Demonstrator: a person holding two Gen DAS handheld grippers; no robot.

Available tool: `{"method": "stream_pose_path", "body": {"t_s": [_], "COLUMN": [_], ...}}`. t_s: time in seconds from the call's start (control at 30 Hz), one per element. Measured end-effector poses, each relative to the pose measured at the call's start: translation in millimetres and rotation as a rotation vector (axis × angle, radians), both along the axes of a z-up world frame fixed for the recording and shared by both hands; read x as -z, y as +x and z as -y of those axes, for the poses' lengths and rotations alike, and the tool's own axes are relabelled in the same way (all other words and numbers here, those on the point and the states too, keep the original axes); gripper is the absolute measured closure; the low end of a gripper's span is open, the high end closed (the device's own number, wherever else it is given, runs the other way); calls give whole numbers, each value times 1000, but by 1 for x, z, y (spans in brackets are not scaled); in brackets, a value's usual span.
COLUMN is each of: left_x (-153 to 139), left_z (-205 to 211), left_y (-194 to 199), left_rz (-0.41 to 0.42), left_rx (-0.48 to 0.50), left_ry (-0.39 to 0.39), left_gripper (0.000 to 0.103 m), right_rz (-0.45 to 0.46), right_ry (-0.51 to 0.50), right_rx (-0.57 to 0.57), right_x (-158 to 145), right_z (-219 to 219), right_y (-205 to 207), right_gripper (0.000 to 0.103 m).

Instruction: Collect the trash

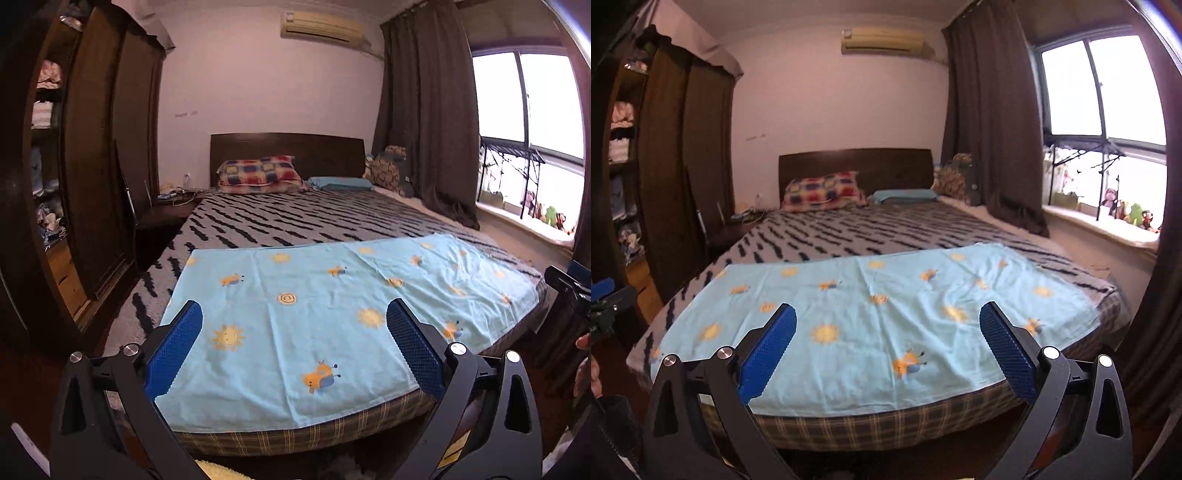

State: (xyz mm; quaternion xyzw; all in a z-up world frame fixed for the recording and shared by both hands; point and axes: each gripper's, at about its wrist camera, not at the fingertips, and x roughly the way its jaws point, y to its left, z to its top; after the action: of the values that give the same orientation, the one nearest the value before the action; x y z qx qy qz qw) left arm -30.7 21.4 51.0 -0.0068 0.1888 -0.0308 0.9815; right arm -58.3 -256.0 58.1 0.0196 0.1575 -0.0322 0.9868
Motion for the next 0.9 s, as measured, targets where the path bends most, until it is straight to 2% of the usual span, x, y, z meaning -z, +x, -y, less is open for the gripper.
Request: {"method": "stream_pose_path", "body": {"t_s": [0.9], "left_x": [-7], "left_z": [0], "left_y": [-6], "left_rz": [10], "left_rx": [-7], "left_ry": [-8], "left_gripper": [8], "right_rz": [-22], "right_ry": [-21], "right_rx": [-37], "right_x": [0], "right_z": [-13], "right_y": [0], "right_gripper": [3]}}
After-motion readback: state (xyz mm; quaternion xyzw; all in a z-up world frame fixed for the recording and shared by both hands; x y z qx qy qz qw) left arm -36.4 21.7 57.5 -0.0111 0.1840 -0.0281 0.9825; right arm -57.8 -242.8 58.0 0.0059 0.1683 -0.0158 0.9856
